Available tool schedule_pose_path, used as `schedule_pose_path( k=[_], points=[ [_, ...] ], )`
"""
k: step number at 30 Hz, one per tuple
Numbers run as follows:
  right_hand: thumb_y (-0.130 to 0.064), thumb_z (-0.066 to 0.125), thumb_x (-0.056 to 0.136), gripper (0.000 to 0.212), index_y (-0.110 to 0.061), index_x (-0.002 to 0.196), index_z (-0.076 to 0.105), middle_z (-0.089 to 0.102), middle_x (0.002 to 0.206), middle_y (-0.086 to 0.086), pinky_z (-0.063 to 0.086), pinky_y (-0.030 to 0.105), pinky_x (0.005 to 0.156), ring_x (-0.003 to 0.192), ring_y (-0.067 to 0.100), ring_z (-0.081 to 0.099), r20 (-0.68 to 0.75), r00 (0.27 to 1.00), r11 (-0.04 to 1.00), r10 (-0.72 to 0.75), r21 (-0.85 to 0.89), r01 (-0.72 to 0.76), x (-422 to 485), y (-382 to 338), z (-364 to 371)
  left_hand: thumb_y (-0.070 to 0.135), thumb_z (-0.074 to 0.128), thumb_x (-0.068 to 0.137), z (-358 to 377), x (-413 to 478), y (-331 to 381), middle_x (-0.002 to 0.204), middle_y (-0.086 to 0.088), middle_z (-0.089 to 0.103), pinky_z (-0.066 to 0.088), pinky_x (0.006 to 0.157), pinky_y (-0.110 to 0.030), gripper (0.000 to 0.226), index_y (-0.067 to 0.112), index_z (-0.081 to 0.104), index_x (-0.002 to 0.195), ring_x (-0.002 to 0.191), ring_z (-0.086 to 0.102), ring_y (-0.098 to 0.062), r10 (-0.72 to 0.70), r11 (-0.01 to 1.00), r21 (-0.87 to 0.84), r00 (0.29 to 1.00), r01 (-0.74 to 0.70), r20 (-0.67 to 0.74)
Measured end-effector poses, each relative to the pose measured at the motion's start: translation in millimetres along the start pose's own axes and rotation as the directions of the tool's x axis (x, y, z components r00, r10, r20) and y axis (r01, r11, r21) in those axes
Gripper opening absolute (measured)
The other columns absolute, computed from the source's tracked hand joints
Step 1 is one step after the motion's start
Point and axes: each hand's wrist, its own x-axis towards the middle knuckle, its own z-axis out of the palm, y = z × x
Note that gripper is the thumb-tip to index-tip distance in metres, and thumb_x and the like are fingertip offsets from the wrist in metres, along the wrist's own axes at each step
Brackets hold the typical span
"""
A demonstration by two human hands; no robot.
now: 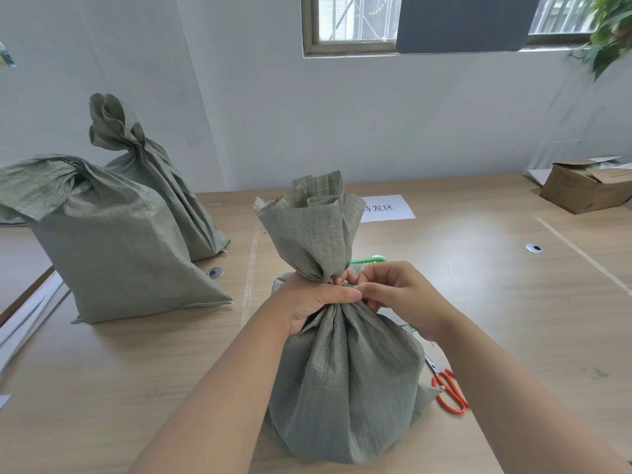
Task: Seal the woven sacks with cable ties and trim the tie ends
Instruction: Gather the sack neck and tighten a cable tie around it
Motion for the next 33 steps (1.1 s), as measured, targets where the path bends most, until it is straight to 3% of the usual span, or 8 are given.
schedule_pose_path(
  k=[4,7,11,18,23,27,30,33],
  points=[
    [-0.008,0.062,0.087,0.011,-0.007,0.077,0.066,0.059,0.071,0.005,0.049,0.026,0.065,0.066,0.016,0.054,0.011,1.000,0.999,0.027,0.045,-0.027,-3,1,-1,0.002,0.077,0.070,1,0,0,0.081,-0.003,0.059,0.050,0.088,-0.033,0.020,0.011,0.060,0.075,0.089,0.061,-0.021,-0.016,1.000,0.020,1.000,0.016,0.014],
    [-0.001,0.060,0.093,0.013,-0.003,0.081,0.066,0.061,0.074,0.006,0.051,0.028,0.068,0.068,0.017,0.057,0.023,0.999,0.999,0.046,0.026,-0.046,-4,2,-3,0.004,0.076,0.072,2,-1,0,0.078,-0.002,0.058,0.050,0.085,-0.030,0.015,0.014,0.066,0.074,0.087,0.059,-0.020,-0.033,0.999,0.016,0.999,0.032,0.022],
    [0.005,0.057,0.094,0.013,0.002,0.083,0.063,0.062,0.071,0.006,0.055,0.035,0.073,0.068,0.020,0.060,-0.031,0.996,0.995,0.086,0.062,-0.084,-7,1,-7,0.006,0.073,0.072,-3,-1,2,0.071,0.006,0.057,0.048,0.072,-0.019,0.017,0.004,0.059,0.080,0.074,0.055,-0.010,-0.023,1.000,0.018,0.999,0.024,-0.028],
    [0.000,0.067,0.089,0.007,0.000,0.090,0.074,0.068,0.076,0.013,0.056,0.029,0.066,0.069,0.016,0.061,-0.101,0.994,0.998,0.040,-0.052,-0.046,-3,1,2,0.005,0.073,0.076,-2,-3,4,0.087,-0.005,0.055,0.043,0.088,-0.034,0.027,0.019,0.053,0.065,0.089,0.053,-0.019,0.034,0.992,0.120,0.998,-0.041,0.059],
    [0.000,0.069,0.089,0.006,0.001,0.085,0.073,0.067,0.071,0.014,0.055,0.028,0.063,0.064,0.016,0.060,-0.157,0.988,1.000,0.005,-0.007,-0.006,-3,5,5,0.009,0.076,0.075,-4,-3,5,0.086,-0.001,0.062,0.048,0.087,-0.030,0.023,0.020,0.058,0.067,0.086,0.059,-0.014,0.031,0.982,0.185,0.998,-0.040,0.047],
    [-0.003,0.065,0.089,0.010,-0.002,0.080,0.070,0.063,0.065,0.010,0.052,0.029,0.059,0.059,0.015,0.057,-0.134,0.990,0.989,-0.052,-0.142,0.033,1,8,5,0.013,0.079,0.073,-2,-5,6,0.091,-0.010,0.059,0.049,0.090,-0.033,0.023,0.029,0.066,0.063,0.089,0.060,-0.017,0.021,0.978,0.209,0.999,-0.028,0.037],
    [-0.013,0.057,0.090,0.013,-0.011,0.079,0.063,0.055,0.060,-0.009,0.045,0.030,0.058,0.056,0.011,0.048,-0.031,0.997,0.934,-0.070,-0.354,0.054,3,10,4,0.011,0.078,0.074,-2,-5,4,0.086,-0.004,0.063,0.050,0.089,-0.032,0.022,0.027,0.067,0.064,0.088,0.061,-0.015,0.023,0.979,0.202,0.999,-0.029,0.028],
    [-0.008,0.052,0.097,0.024,-0.025,0.081,0.058,0.062,0.076,-0.015,0.045,0.024,0.068,0.069,0.003,0.053,0.044,0.994,0.875,-0.103,-0.471,0.112,4,9,2,0.017,0.081,0.071,-1,-7,2,0.085,-0.001,0.066,0.051,0.090,-0.034,0.017,0.027,0.069,0.065,0.088,0.062,-0.014,0.015,0.975,0.222,1.000,-0.009,-0.023]
  ],
)
